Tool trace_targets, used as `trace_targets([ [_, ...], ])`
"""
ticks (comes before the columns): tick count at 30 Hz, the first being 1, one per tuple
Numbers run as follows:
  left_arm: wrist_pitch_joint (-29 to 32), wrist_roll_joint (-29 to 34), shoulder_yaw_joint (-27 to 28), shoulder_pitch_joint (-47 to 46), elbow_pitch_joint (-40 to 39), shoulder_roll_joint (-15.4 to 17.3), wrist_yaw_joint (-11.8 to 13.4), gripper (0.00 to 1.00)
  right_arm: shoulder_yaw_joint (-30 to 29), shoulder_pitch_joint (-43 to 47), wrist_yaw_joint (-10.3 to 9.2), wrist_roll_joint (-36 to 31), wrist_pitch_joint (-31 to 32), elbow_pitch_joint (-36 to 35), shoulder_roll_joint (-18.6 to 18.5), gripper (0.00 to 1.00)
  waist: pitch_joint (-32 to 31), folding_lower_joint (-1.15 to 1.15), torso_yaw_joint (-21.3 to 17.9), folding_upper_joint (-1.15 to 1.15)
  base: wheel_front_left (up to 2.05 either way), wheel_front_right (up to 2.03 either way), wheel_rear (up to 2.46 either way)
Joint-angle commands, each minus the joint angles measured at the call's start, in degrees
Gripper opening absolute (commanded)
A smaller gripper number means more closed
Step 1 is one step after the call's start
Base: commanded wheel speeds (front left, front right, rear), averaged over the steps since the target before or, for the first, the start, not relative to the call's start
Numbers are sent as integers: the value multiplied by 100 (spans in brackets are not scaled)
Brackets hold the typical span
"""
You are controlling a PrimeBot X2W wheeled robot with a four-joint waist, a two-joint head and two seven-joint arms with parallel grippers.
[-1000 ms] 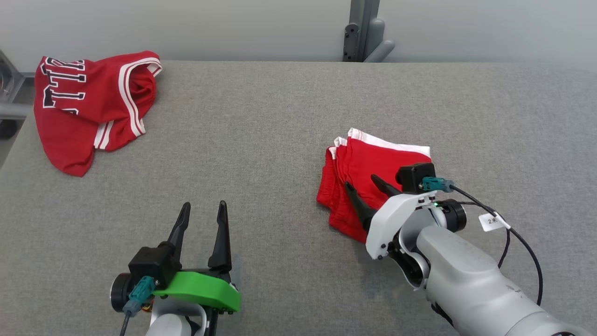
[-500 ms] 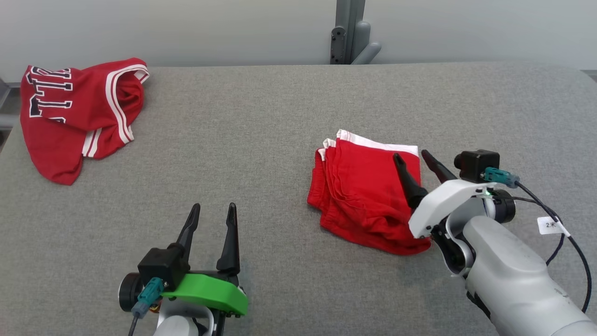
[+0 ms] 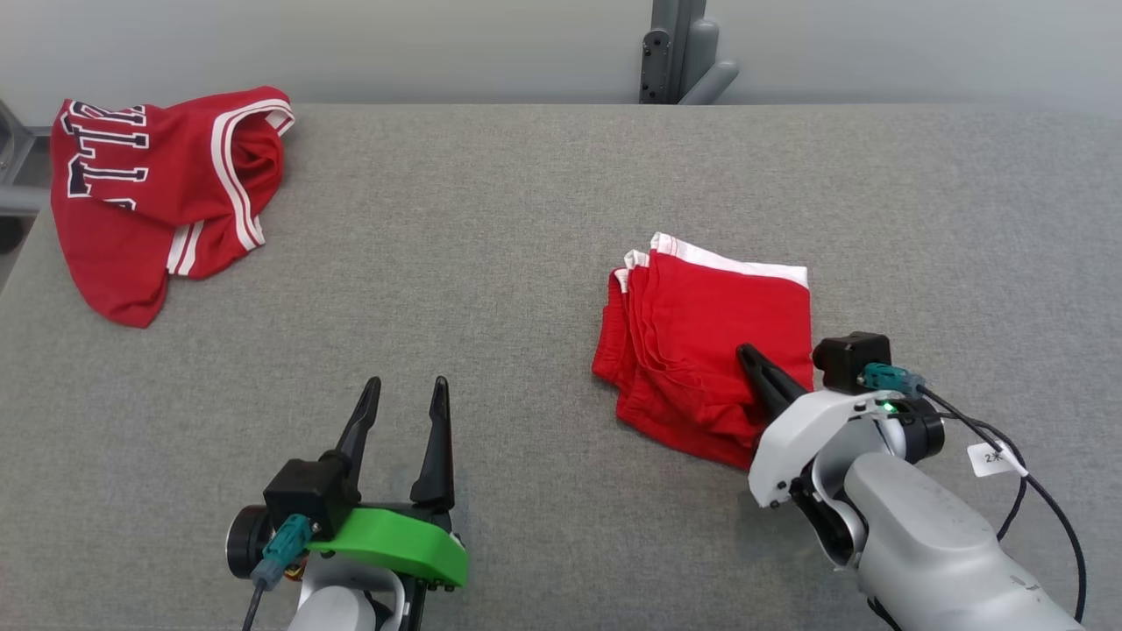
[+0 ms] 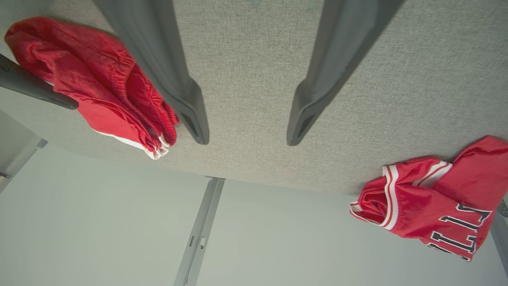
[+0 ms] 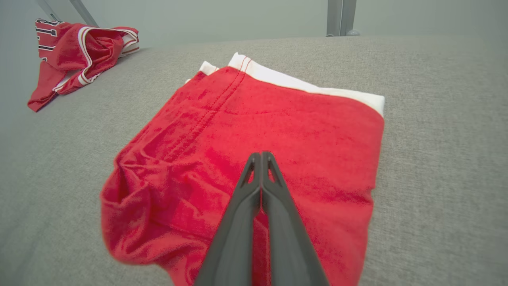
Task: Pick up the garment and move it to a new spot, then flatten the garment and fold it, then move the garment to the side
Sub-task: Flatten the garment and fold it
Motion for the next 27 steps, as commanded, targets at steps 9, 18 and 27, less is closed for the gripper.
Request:
trace_targets([
  [9, -14, 59, 40, -128, 10, 8, -28, 100, 740, -138, -7, 187, -21, 72, 201, 0, 79, 0, 174, 0, 0, 0, 0],
  [18, -15, 77, 87, -120, -32, 8, 4, 100, 1449, -152, -6, 279, -21, 84, 333, 0, 114, 0, 194, 0, 0, 0, 0],
  [27, -15, 86, 114, -58, -5, 8, -20, 100, 2023, -228, -7, 84, -21, 159, 393, 0, 38, 0, 129, 0, 0, 0, 0],
])
